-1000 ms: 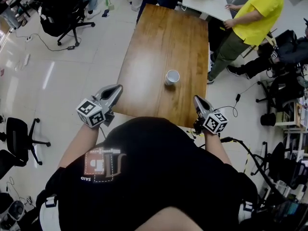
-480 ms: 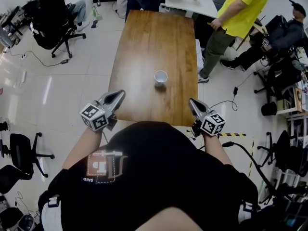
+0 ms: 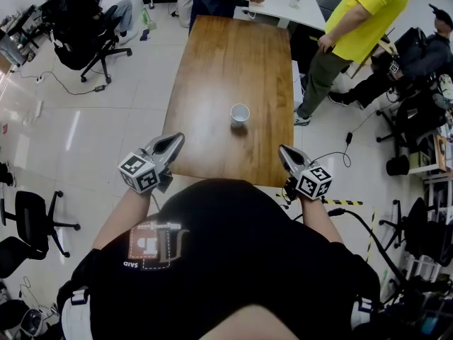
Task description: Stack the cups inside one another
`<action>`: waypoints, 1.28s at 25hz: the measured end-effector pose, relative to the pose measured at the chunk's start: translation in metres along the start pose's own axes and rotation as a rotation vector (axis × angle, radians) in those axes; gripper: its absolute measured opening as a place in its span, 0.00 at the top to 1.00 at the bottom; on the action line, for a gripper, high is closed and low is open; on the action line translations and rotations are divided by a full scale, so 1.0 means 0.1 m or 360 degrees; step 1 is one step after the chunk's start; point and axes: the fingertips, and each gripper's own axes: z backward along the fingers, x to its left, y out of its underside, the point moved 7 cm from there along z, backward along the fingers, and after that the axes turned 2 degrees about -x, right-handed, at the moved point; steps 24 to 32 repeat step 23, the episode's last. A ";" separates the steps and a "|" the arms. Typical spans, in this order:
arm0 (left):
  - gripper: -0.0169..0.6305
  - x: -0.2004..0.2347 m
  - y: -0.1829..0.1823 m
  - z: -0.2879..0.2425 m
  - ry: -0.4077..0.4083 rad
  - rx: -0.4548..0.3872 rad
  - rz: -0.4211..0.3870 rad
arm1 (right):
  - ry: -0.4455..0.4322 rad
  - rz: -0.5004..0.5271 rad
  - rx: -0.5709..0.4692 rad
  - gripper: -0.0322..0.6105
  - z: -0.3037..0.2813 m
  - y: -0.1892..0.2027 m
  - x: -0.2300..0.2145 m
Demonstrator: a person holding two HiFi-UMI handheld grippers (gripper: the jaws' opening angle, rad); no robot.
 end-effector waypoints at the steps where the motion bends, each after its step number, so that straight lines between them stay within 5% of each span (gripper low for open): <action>1: 0.98 0.00 0.00 0.01 -0.0004 -0.0001 0.0000 | -0.0003 0.0005 0.0011 0.93 -0.01 0.01 0.00; 32: 0.98 -0.08 0.02 0.09 0.0002 -0.0003 -0.0010 | -0.0002 0.0080 0.0074 0.93 0.07 0.05 0.04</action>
